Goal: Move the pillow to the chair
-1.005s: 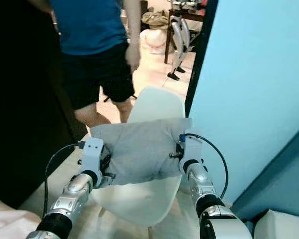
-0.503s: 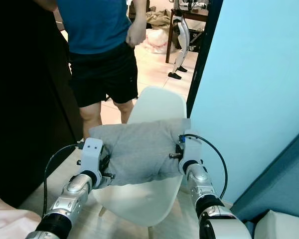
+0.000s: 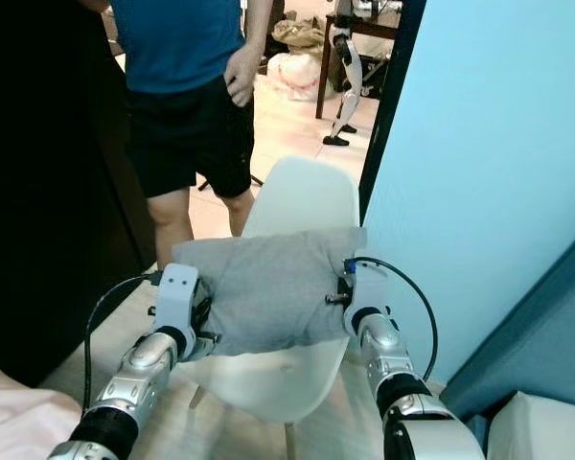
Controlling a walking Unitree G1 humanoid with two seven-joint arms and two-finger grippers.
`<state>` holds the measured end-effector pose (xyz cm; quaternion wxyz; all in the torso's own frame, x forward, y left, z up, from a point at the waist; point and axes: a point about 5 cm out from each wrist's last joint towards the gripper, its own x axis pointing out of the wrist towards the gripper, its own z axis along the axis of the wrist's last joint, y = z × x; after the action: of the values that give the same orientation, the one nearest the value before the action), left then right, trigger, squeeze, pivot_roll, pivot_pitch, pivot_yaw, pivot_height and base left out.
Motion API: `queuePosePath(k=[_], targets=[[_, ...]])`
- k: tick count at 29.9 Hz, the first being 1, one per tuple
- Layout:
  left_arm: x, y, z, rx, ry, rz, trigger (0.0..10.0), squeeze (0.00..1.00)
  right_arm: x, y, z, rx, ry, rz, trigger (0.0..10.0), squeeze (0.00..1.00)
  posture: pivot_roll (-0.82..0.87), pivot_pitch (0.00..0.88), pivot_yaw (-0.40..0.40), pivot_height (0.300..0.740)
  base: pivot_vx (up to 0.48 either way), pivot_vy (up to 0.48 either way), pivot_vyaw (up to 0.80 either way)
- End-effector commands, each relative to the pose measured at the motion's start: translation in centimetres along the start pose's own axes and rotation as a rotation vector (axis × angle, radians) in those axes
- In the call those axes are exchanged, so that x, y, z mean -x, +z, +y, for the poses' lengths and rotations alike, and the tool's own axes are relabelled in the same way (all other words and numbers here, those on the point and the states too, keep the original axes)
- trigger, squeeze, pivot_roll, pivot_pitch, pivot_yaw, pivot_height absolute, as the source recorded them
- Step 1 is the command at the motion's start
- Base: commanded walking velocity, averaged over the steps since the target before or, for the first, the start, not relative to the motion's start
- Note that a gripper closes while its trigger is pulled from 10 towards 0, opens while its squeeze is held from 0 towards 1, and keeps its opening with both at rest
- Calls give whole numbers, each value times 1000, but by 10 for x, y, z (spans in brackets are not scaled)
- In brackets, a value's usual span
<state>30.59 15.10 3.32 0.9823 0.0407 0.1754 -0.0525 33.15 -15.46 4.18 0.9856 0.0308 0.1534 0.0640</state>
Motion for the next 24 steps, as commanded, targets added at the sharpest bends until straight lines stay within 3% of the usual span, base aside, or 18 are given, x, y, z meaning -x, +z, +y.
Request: queuePosePath(k=[1, 20, 24], targets=[[-2, 7, 1, -8, 6, -22, 10000, 0, -2, 4, 2, 8, 10, -13, 10000, 0, 15, 0, -61, 645, 0, 0, 0], [-4, 8, 5, -22, 9, -16, 10000, 0, -1, 2, 4, -5, 19, -11, 10000, 0, 14, 0, -58, 631, 0, 0, 0], [-8, 13, 11, -63, 3, -19, 10000, 0, -2, 2, 8, 15, 33, 4, 10000, 0, 3, 0, -69, 631, 0, 0, 0]])
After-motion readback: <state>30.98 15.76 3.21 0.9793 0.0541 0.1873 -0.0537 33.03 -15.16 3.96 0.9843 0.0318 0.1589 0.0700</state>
